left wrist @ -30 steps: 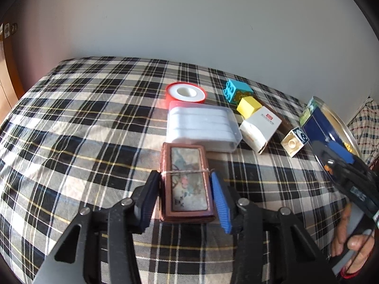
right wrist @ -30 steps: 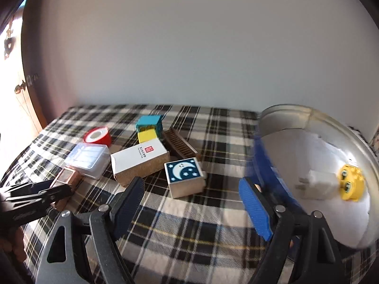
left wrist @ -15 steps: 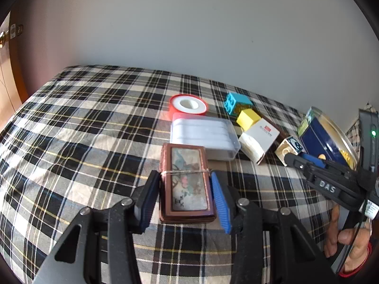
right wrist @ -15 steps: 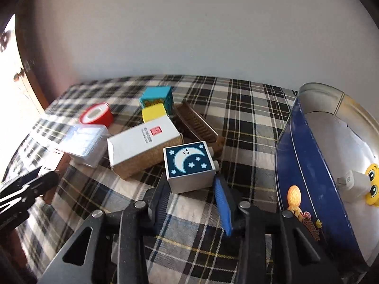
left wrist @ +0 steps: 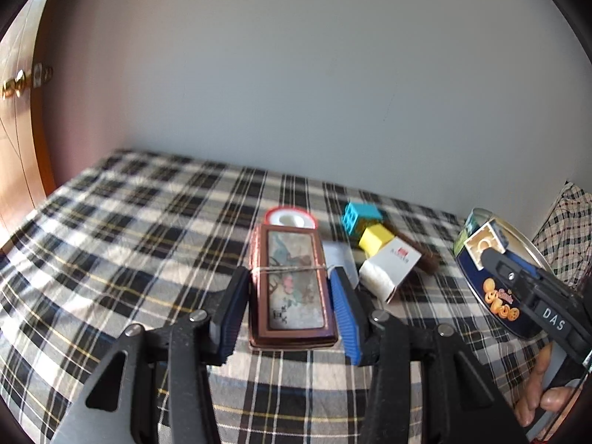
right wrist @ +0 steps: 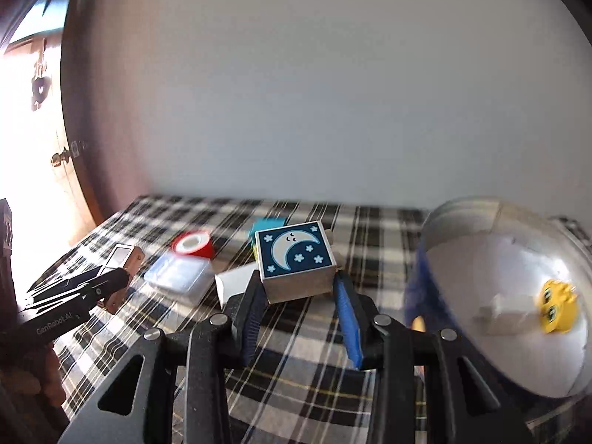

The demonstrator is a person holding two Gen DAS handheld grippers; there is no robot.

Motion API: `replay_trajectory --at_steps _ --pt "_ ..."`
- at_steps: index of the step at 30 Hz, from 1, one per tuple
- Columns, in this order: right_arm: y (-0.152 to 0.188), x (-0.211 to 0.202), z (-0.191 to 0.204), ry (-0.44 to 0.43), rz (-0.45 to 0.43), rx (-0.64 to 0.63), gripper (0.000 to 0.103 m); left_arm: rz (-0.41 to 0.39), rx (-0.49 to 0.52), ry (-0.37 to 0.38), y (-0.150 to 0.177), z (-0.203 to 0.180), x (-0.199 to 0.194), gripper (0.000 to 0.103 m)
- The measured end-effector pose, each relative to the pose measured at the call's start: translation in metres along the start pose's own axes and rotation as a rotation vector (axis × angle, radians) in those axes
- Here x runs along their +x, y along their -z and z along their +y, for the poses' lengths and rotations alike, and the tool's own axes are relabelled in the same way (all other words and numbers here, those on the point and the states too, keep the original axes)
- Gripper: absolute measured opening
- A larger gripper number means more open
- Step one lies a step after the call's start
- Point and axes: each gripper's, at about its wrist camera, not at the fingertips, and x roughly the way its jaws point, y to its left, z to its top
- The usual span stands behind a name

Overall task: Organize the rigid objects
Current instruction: 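Grasp the moon-print cube with the right gripper while the left gripper lifts the framed photo, then carry the framed photo and moon cube over the blue tin with both grippers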

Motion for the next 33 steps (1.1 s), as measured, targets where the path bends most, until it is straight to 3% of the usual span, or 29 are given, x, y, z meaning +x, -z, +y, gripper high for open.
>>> replay_trajectory --at_steps 10,18,33 --pt "-0.008 -0.015 -0.01 0.005 -0.059 0.031 0.04 -0.068 0.068 -0.047 0.0 -0.019 -0.007 0.044" --pt "-0.009 -0.029 -0.022 0.025 -0.107 0.036 0.04 -0.073 0.109 -0.066 -0.001 -0.043 -0.01 0.044" --pt "-0.014 -0.036 -0.049 0.069 -0.135 0.086 0.04 -0.082 0.135 -0.009 -0.006 -0.087 -0.009 0.044"
